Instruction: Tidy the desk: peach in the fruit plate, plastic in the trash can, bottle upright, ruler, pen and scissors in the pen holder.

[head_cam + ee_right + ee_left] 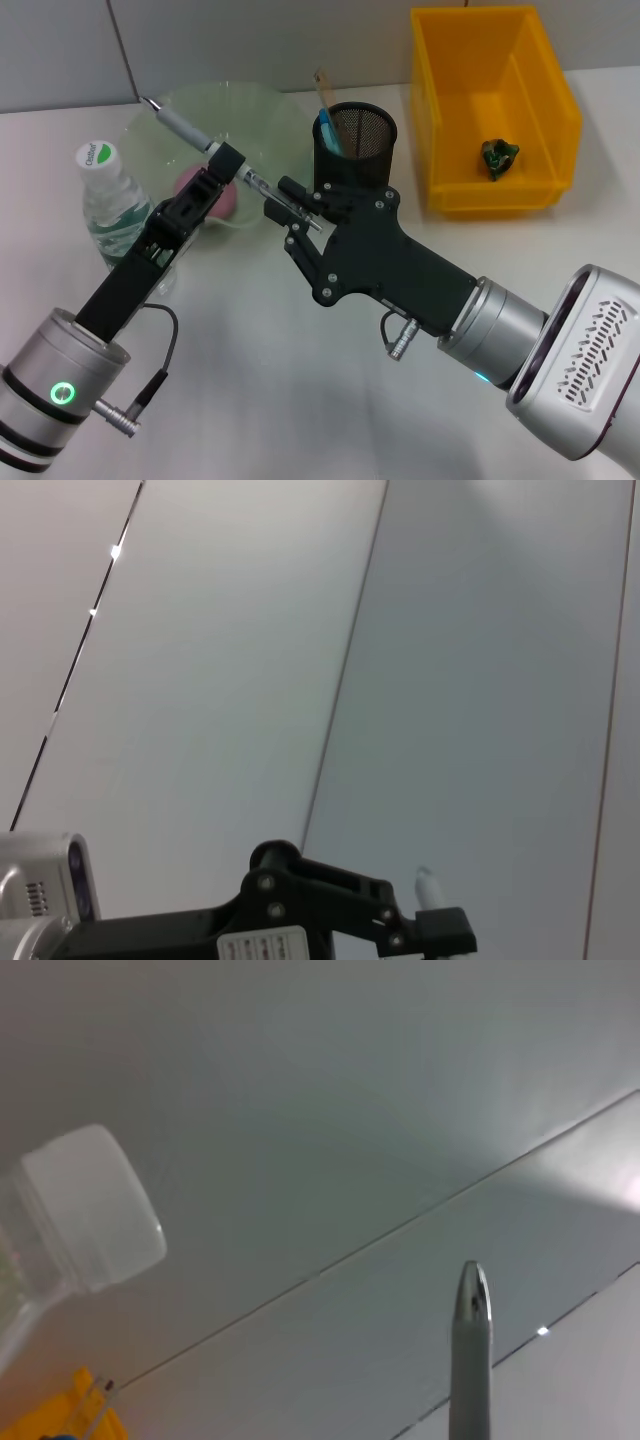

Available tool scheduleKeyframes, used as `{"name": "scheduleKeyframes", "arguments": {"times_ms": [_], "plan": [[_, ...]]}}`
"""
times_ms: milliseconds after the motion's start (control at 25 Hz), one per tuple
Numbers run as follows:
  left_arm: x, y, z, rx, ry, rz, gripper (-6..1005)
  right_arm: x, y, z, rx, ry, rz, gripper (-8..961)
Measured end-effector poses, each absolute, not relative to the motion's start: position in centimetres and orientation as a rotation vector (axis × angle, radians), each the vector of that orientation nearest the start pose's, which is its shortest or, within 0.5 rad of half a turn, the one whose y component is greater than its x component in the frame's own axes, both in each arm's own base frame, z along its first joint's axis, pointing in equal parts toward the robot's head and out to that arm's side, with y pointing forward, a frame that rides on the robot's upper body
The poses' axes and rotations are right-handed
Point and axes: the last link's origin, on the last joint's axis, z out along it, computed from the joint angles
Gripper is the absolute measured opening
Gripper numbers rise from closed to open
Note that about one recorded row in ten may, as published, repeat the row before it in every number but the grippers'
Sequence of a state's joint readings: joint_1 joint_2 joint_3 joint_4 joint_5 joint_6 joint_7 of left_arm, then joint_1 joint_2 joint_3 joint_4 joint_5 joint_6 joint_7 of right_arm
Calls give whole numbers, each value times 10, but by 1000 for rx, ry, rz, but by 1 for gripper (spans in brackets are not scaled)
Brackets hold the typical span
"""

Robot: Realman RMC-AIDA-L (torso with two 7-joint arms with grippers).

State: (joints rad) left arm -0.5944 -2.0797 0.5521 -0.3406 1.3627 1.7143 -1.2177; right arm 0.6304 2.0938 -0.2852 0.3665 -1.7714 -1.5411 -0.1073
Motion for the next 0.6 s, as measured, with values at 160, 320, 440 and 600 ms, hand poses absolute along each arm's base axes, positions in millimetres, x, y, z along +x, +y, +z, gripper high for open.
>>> {"name": "scheduleKeyframes", "arguments": {"times_ms": [160,320,440,600], "plan": [[-221,272,-66,-1909,-1391,-1854,211,193,272,-103,-2150,-88,1114,132],[-221,271,-64,-1912,-1361,-1860,212,194,271,-103,-2150,-85,1113,132],[-222,270,-63,-1913,-1344,-1862,249,194,271,-103,-2147,-84,1116,132],[-223,269,-62,-1917,-1334,-1858,391,194,270,-101,-2137,-83,1128,132]]}}
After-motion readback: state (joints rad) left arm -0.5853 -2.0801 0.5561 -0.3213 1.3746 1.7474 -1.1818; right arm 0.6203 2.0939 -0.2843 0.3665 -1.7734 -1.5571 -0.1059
